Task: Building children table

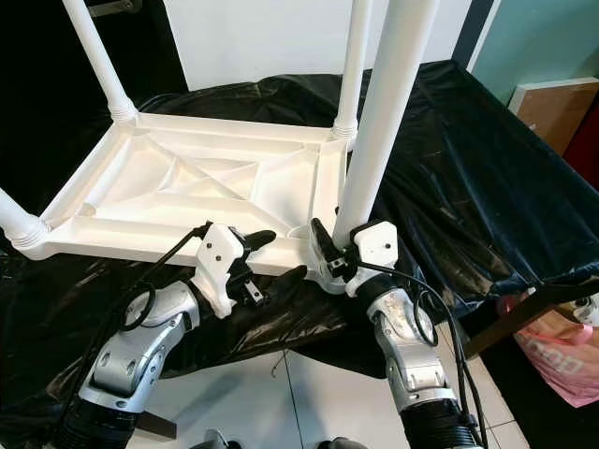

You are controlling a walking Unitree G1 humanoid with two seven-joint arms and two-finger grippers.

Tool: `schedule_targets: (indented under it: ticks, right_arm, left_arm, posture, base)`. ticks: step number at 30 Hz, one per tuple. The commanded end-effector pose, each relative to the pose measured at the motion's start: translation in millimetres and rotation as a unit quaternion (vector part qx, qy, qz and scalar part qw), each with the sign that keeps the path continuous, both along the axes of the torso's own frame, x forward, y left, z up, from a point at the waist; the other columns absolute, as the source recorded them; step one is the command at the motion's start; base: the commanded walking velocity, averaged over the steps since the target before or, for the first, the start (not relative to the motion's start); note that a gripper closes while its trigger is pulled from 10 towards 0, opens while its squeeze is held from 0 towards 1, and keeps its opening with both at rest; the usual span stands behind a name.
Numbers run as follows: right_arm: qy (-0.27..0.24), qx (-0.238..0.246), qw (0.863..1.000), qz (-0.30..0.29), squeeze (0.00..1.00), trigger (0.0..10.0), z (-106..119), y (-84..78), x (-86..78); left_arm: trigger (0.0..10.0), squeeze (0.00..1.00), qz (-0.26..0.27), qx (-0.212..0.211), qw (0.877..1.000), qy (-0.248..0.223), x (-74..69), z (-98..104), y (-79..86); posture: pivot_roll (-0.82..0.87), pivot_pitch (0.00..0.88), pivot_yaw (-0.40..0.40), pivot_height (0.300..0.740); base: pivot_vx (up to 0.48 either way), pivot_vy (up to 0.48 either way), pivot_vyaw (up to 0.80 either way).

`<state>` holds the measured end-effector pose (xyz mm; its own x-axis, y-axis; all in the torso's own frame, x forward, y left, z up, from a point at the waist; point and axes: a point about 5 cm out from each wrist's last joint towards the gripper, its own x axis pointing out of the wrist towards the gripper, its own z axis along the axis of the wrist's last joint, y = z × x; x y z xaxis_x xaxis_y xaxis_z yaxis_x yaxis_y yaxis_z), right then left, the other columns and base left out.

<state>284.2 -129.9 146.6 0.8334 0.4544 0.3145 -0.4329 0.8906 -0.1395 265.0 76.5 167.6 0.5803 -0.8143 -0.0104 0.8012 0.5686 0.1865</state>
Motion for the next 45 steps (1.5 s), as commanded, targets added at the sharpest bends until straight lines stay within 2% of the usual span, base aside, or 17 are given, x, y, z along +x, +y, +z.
schedule_targets:
  ticks: [1,2,7,13,18,20,27,30,31,32,33,34,35,40,41,44,45]
  right_arm:
    - [0.03,-0.022,0.999,0.012,0.0,10.0,-15,0.4,-2.6]
    - [0.025,-0.036,0.999,0.021,0.0,10.0,-16,0.3,-3.6]
    - [0.014,-0.041,0.999,0.03,0.0,10.0,-17,-3.4,-3.4]
    - [0.047,0.007,0.999,0.024,0.0,10.0,-21,-8.1,1.5]
    - [0.11,0.035,0.993,0.015,0.0,10.0,-28,-11.3,9.2]
    - [0.134,0.016,0.991,0.014,0.0,10.0,-28,-8.2,12.9]
    - [0.123,-0.005,0.992,0.029,0.0,10.0,-17,-2.4,14.6]
    - [0.102,0.01,0.994,0.035,0.0,10.0,-6,-3.4,15.4]
    - [0.089,0.035,0.995,0.042,0.0,10.0,3,-5.5,15.6]
    - [0.078,0.057,0.994,0.05,0.0,10.0,11,-7.9,15.3]
    - [0.075,0.073,0.993,0.056,0.0,10.0,17,-10.2,15.3]
    - [0.075,0.073,0.993,0.056,0.0,10.0,17,-10.2,15.3]
    - [0.076,0.092,0.991,0.061,0.0,10.0,24,-13.5,16.0]
    - [0.082,0.098,0.989,0.081,0.0,10.0,37,-19.9,19.0]
    - [0.08,0.082,0.989,0.091,0.0,10.0,39,-20.8,19.7]
    - [0.082,0.07,0.989,0.103,0.0,10.0,41,-21.0,20.0]
    - [0.086,0.049,0.988,0.119,0.0,10.0,42,-20.9,20.1]
  left_arm:
    - [10.0,0.0,0.018,-0.004,1.0,-0.002,1.6,3,-0.2]
    - [10.0,0.0,0.019,-0.004,1.0,-0.002,1.9,3,0.1]
    - [10.0,0.0,0.02,-0.004,1.0,-0.003,2.4,4,0.9]
    - [10.0,0.0,0.018,-0.004,1.0,-0.005,3.0,5,0.2]
    - [10.0,0.0,0.018,-0.006,1.0,-0.005,3.5,6,0.5]
    - [10.0,0.0,0.018,-0.007,1.0,-0.005,3.9,6,0.4]
    - [10.0,0.0,0.018,-0.01,1.0,-0.007,5.0,8,-0.4]
    - [10.0,0.0,0.02,-0.018,1.0,-0.003,5.7,9,0.4]
    - [10.0,0.0,0.02,-0.028,0.999,0.007,6.2,10,1.1]
    - [10.0,0.11,0.019,-0.037,0.999,0.013,6.6,11,1.5]
    - [10.0,0.84,0.019,-0.047,0.999,0.018,7.2,12,1.9]
    - [10.0,0.84,0.019,-0.047,0.999,0.018,7.2,12,1.9]
    - [10.0,1.0,0.017,-0.056,0.998,0.023,7.6,13,2.4]
    - [10.0,1.0,0.011,-0.067,0.997,0.02,10.0,20,2.5]
    - [10.0,0.04,0.004,-0.073,0.997,0.014,11.5,25,0.8]
    - [10.0,0.0,-0.003,-0.078,0.997,0.008,12.6,30,-1.0]
    - [10.0,0.0,-0.017,-0.09,0.996,0.003,13.6,37,-3.6]
  posture:
    - [-0.01,0.111,-0.007,0.74]
    - [-0.01,0.111,-0.007,0.74]
    - [-0.01,0.112,0.0,0.74]
    - [-0.01,0.111,0.001,0.74]
    - [-0.01,0.112,0.002,0.74]
    - [-0.01,0.11,0.003,0.74]
    - [-0.01,0.108,0.0,0.74]
    - [-0.01,0.109,-0.001,0.74]
    - [-0.01,0.109,-0.004,0.74]
    - [-0.01,0.109,-0.007,0.74]
    - [-0.01,0.109,-0.007,0.74]
    - [-0.01,0.109,-0.007,0.74]
    - [-0.01,0.109,-0.008,0.74]
    - [-0.01,0.106,-0.012,0.74]
    - [-0.01,0.104,-0.015,0.74]
    - [-0.01,0.103,-0.016,0.74]
    - [-0.01,0.1,-0.021,0.74]
  base:
    - [0.0,0.0,0.0]
    - [0.0,0.0,0.0]
    - [0.0,0.0,0.0]
    - [0.0,0.0,0.0]
    - [0.0,0.0,0.0]
    - [0.0,0.0,0.0]
    - [0.0,0.0,0.0]
    - [0.0,0.0,0.0]
    - [0.0,0.0,0.0]
    - [0.0,0.0,0.0]
    - [0.0,0.0,0.0]
    - [0.0,0.0,0.0]
    - [0.0,0.0,0.0]
    - [0.0,0.0,0.0]
    - [0.0,0.0,0.0]
    - [0.0,0.0,0.0]
    - [0.0,0.0,0.0]
